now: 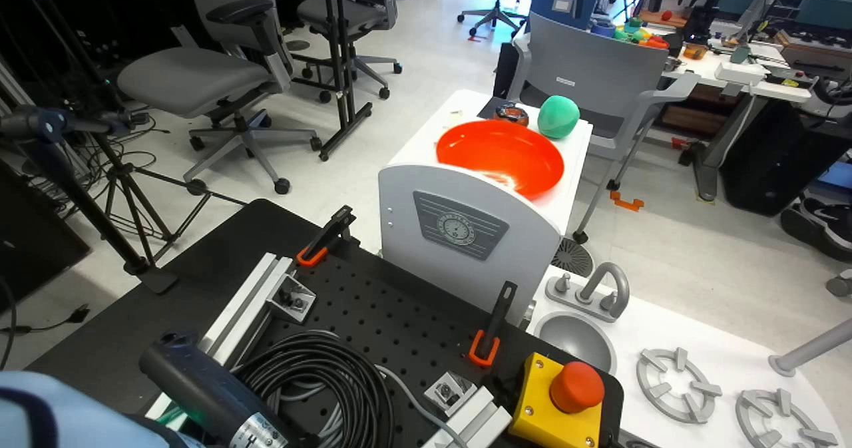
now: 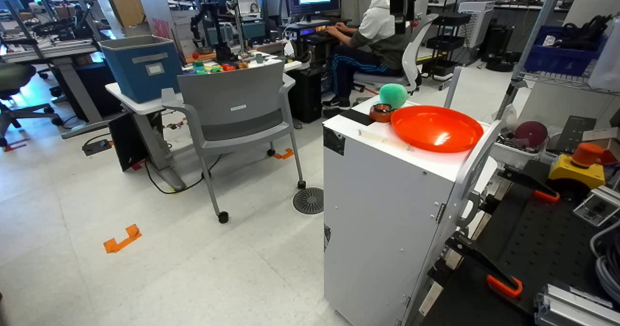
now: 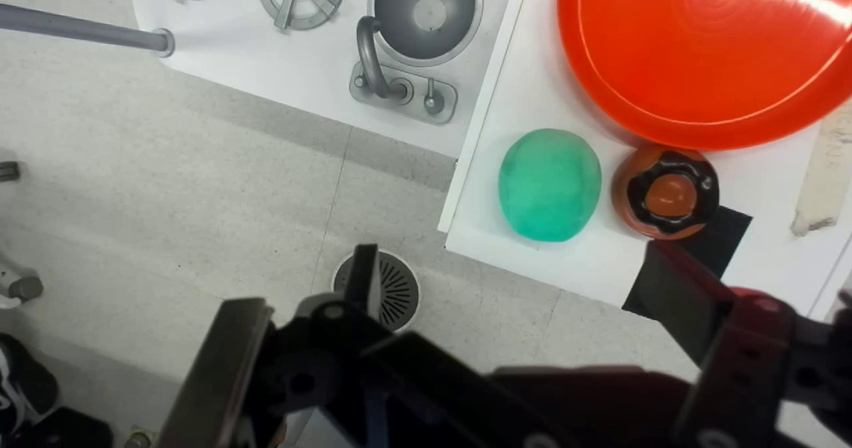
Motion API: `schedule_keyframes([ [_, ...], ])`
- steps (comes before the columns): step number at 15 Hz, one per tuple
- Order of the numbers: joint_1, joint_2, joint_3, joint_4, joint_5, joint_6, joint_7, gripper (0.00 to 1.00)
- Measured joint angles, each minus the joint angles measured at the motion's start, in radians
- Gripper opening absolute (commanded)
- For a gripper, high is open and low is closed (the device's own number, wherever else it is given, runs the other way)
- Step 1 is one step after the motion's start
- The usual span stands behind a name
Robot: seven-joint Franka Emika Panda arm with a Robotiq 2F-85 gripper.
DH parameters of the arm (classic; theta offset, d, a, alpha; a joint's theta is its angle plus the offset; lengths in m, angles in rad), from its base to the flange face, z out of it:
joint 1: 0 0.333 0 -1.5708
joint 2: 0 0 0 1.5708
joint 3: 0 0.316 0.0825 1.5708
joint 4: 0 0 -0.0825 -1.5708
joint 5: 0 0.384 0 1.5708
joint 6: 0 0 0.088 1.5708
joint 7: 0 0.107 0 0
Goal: Pick up the pee plush toy and put it on the orange plate
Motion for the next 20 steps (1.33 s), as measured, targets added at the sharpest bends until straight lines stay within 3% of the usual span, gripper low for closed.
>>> schedule_keyframes([
  [11,-0.016,0.027,0.007,0.030,0.002,-0.090,-0.175,1.00],
  [15,-0.022,0.046,0.007,0.055,0.002,-0.086,-0.153,1.00],
  [20,-0.033,0.073,0.007,0.118,0.075,-0.126,-0.007,1.00],
])
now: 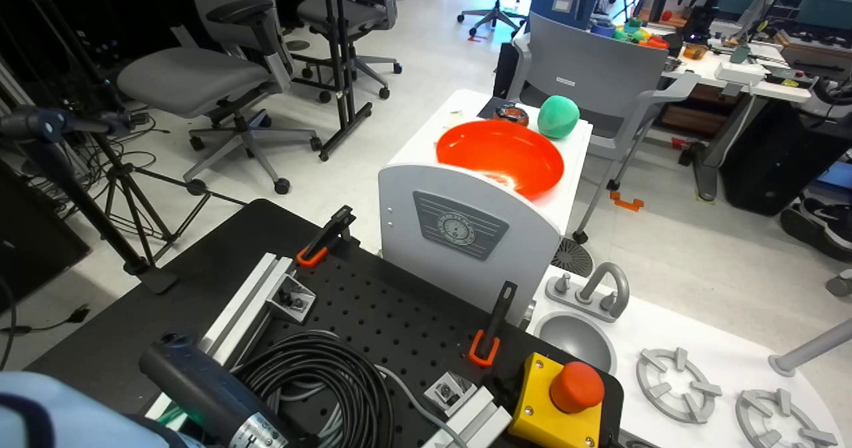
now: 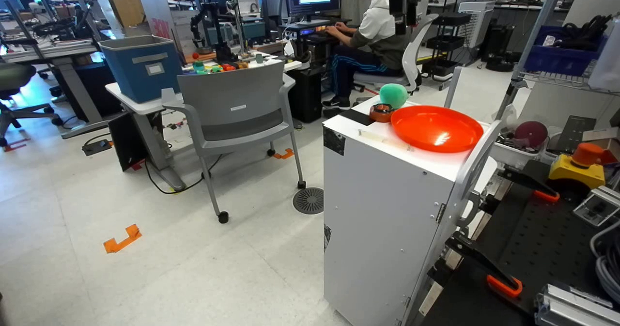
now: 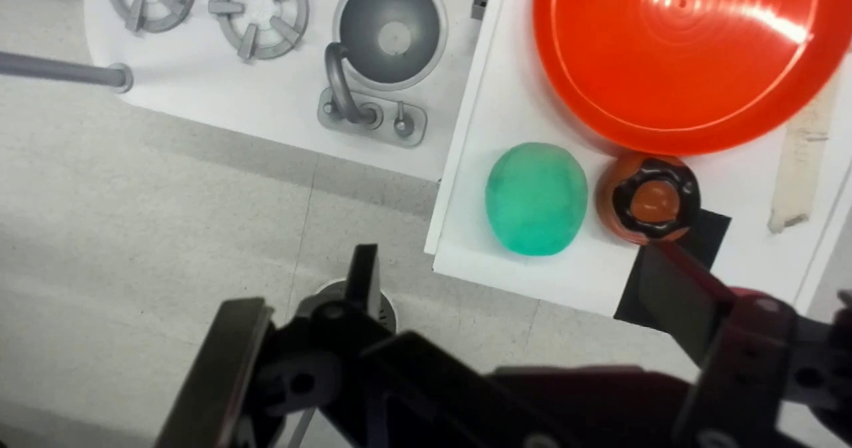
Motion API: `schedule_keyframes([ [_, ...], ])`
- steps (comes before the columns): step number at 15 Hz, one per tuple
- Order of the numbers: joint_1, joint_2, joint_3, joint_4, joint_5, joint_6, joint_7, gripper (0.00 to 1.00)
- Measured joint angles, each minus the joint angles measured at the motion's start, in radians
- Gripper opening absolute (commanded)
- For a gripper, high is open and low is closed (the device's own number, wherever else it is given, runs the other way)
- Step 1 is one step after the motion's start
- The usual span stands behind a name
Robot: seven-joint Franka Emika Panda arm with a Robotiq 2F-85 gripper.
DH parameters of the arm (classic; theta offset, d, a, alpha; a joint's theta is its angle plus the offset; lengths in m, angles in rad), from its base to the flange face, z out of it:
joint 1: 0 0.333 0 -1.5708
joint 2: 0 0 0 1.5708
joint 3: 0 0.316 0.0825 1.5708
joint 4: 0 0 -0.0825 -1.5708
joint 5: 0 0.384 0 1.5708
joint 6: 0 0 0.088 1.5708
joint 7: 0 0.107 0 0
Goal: Pick up the pee plush toy and put it on the orange plate
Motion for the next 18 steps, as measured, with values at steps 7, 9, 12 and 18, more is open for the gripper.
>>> schedule_keyframes([
  [7,-0.027,0.035,0.000,0.099,0.188,-0.109,0.110,1.00],
  [9,-0.029,0.039,0.000,0.108,0.195,-0.103,0.130,1.00],
  [12,-0.029,0.041,0.000,0.110,0.190,-0.076,0.160,1.00],
  [18,-0.026,0.041,0.000,0.078,0.154,-0.026,0.216,1.00],
])
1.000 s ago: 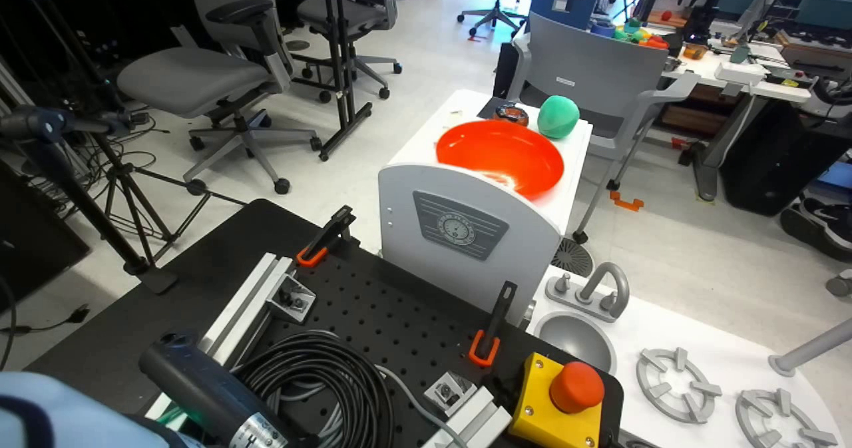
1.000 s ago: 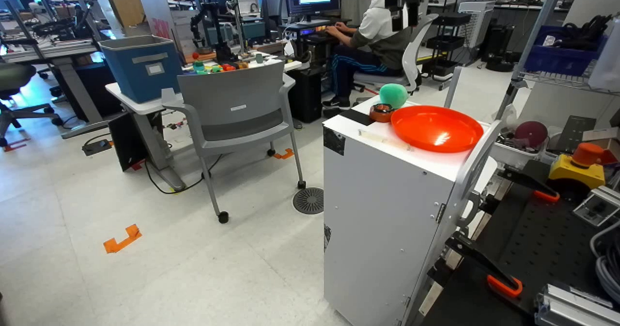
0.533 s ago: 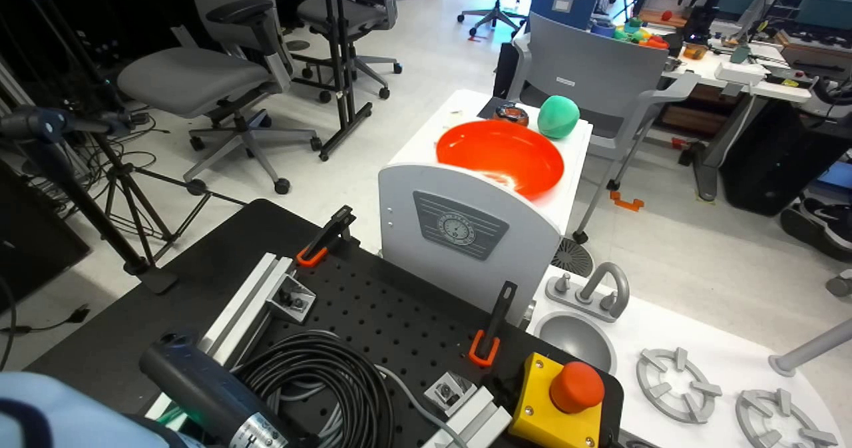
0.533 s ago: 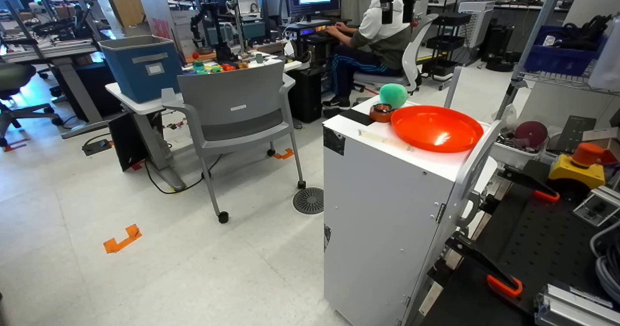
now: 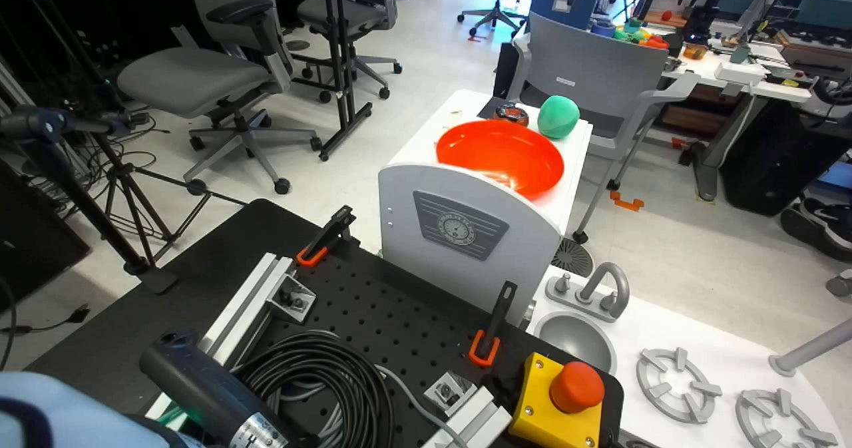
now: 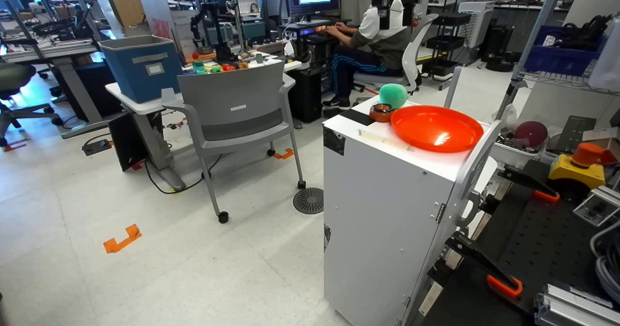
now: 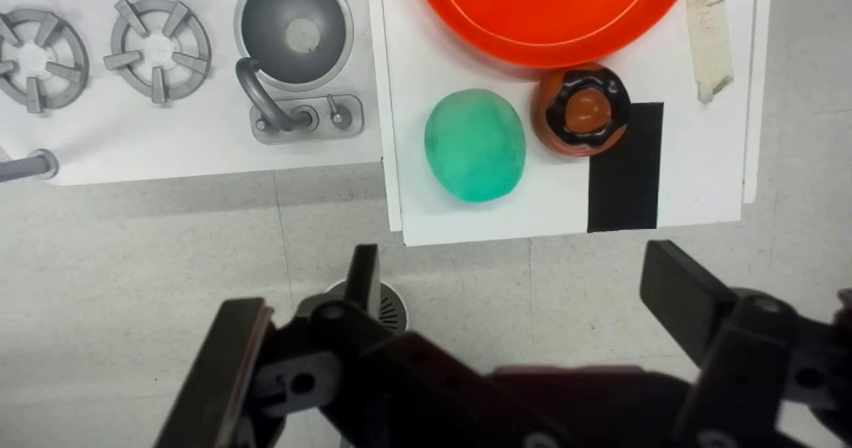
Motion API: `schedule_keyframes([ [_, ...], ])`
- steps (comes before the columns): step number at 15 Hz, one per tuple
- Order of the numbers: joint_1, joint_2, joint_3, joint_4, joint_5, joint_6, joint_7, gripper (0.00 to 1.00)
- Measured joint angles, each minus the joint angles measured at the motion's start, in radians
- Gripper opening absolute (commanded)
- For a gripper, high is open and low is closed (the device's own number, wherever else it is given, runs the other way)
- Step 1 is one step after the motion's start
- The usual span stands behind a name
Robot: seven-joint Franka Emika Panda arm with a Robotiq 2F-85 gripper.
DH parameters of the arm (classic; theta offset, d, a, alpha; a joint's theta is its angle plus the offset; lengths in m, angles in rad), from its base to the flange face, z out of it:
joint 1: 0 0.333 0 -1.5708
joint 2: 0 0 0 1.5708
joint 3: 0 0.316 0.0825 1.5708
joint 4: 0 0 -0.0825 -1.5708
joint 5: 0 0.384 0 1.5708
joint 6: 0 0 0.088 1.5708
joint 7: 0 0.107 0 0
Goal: Pick up the pee plush toy and put it on the orange plate
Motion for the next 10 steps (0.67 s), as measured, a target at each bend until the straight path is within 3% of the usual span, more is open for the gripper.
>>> schedule_keyframes([
  [10,0.021,-0.007,0.000,-0.068,-0.091,0.025,0.002,1.00],
])
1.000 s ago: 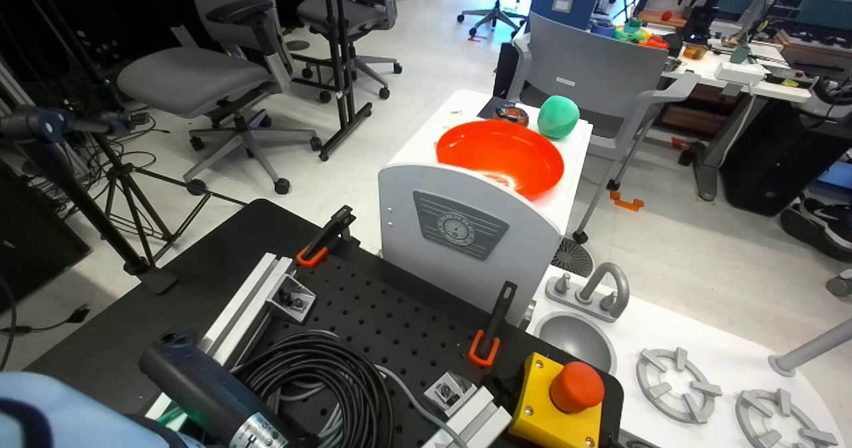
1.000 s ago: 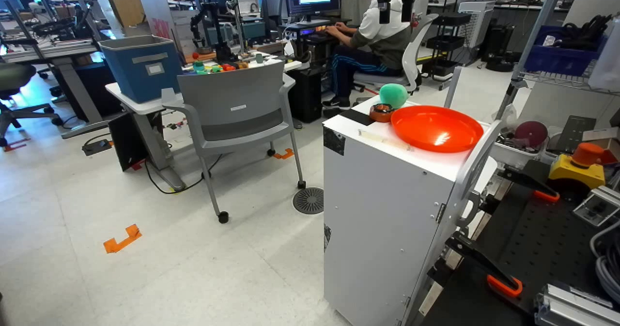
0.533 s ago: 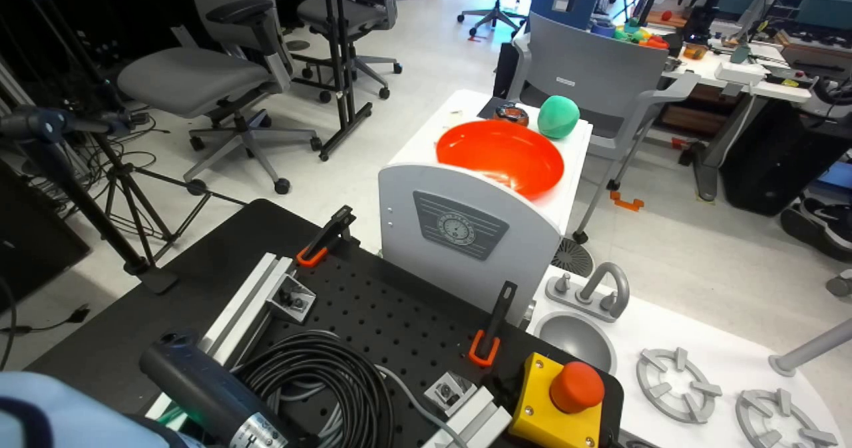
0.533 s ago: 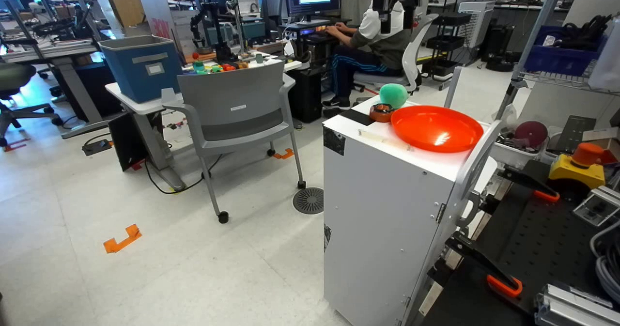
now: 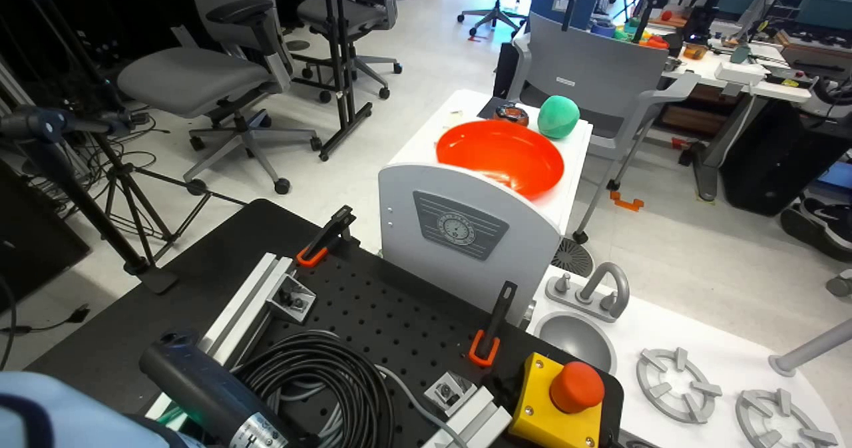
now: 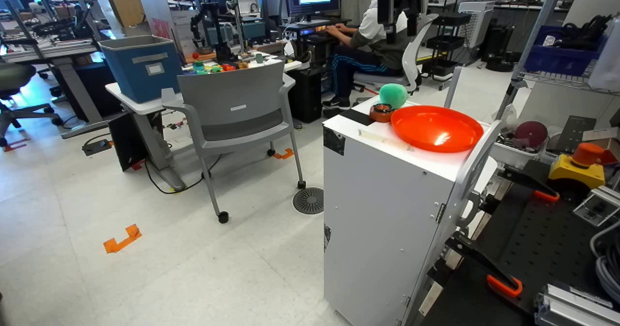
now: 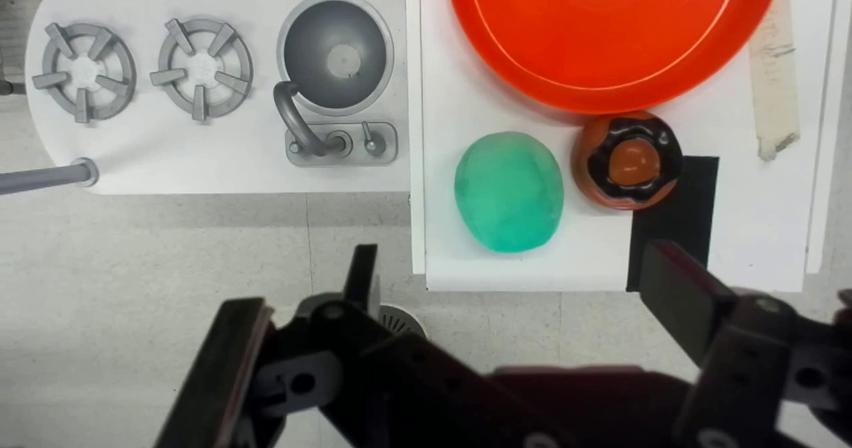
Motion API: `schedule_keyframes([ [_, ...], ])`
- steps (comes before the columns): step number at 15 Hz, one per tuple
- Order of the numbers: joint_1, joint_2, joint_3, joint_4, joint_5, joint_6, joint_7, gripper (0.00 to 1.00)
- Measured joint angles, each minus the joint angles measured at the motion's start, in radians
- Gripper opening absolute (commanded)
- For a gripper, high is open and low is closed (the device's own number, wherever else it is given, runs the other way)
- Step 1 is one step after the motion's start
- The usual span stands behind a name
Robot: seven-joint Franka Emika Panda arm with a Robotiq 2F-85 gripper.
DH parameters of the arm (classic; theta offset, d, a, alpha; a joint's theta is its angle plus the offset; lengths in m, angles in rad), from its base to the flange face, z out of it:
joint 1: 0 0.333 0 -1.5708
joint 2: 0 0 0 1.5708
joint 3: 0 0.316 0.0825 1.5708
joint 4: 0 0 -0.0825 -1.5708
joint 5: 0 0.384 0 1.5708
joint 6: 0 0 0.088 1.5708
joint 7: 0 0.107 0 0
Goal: Pick up the pee plush toy and put it on the orange plate
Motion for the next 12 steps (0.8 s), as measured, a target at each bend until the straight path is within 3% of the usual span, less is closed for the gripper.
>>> schedule_keyframes([
  [12,0.002,0.000,0.000,-0.011,-0.006,-0.008,-0.007,1.00],
])
